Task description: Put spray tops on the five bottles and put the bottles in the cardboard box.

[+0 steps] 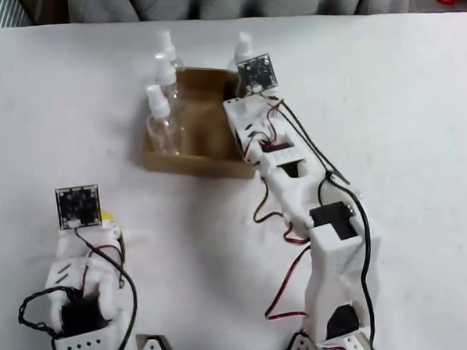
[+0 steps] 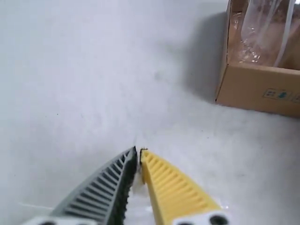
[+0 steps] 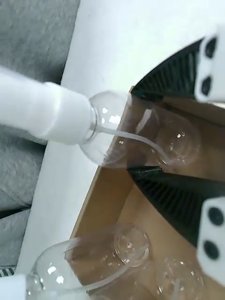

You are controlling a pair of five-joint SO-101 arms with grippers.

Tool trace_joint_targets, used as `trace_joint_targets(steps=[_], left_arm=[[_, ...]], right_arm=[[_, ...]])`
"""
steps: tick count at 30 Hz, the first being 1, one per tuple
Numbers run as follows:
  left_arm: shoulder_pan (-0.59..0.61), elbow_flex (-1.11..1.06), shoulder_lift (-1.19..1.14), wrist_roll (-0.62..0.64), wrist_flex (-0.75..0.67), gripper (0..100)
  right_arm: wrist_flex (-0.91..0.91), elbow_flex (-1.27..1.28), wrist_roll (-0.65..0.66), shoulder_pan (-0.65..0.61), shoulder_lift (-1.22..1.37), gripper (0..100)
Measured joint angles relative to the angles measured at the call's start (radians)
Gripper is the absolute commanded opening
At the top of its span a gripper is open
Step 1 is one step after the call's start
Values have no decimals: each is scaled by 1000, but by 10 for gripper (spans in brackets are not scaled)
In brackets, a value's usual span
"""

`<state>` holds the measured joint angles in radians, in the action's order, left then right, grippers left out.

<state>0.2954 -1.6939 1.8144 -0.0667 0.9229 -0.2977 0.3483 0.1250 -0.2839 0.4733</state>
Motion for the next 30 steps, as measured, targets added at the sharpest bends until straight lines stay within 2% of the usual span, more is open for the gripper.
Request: trace_joint_targets(steps=[8,30], left_arm=[[0,0,0,0,0,22],[0,0,0,0,0,23]], right_arm=[[8,5,5,0,18,323],[8,12,2,3,26,323]])
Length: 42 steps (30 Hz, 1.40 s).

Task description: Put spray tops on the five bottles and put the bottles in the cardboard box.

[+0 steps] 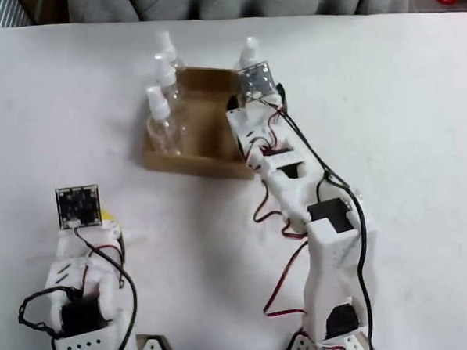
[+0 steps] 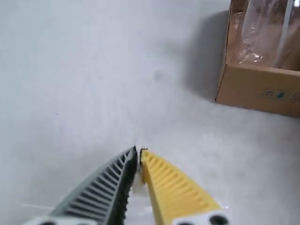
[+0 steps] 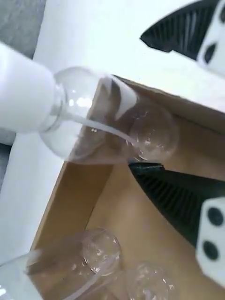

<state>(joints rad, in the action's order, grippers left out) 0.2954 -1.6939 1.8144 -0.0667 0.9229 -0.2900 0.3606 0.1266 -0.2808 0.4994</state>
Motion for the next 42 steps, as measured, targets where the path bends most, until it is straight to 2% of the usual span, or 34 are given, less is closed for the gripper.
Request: trace_joint_targets(steps=[13,28,33,42], left_arm=[[0,0,0,0,0,23],[0,0,0,-2,0,24],[0,0,0,-2,0,24],[0,0,0,-2,0,24]], right_arm=[[-235,75,0,0,0,323],[-250,107,-8,0,-9,323],[-250,209,-64,2,-132,323],[-250,344,-75,0,-324,323]])
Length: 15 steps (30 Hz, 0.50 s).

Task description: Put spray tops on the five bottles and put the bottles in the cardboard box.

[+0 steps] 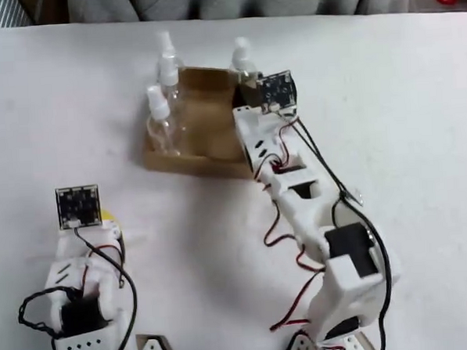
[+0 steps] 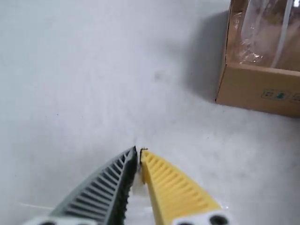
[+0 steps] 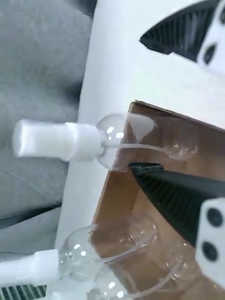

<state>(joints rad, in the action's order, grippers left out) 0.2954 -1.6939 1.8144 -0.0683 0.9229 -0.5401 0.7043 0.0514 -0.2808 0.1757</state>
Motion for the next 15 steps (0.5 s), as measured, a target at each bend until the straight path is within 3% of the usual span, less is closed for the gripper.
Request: trace_joint_targets(steps=[6,15], left_arm=[[0,0,0,0,0,24],[0,0,0,0,0,24]], right_arm=[[17,115,0,-5,-172,293],[356,305,15,-17,-592,32]])
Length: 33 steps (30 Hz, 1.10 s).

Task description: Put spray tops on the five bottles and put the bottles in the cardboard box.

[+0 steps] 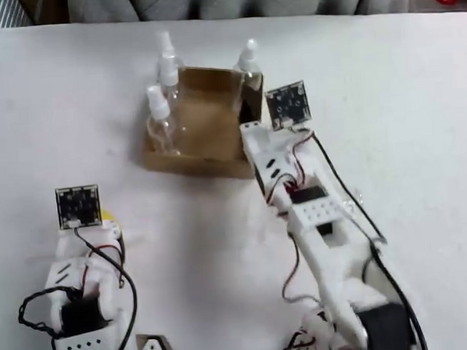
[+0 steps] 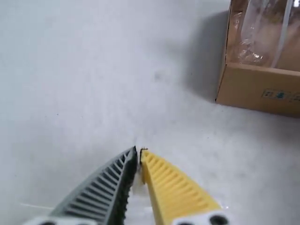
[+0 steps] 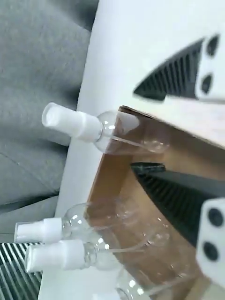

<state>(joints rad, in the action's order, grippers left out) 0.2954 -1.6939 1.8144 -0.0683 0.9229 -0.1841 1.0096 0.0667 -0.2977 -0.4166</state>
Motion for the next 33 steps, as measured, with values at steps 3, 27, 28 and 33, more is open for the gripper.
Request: trace_joint_targets(steps=[3,27,28,33], left_arm=[[0,0,0,0,0,24],[0,0,0,0,0,23],[0,0,0,0,0,23],[0,0,0,0,0,23]], right_arm=[[110,51,6,-3,-138,18],[1260,77,692,172,-594,25],[1272,77,750,183,-594,25],[1293,58,965,226,-594,98]])
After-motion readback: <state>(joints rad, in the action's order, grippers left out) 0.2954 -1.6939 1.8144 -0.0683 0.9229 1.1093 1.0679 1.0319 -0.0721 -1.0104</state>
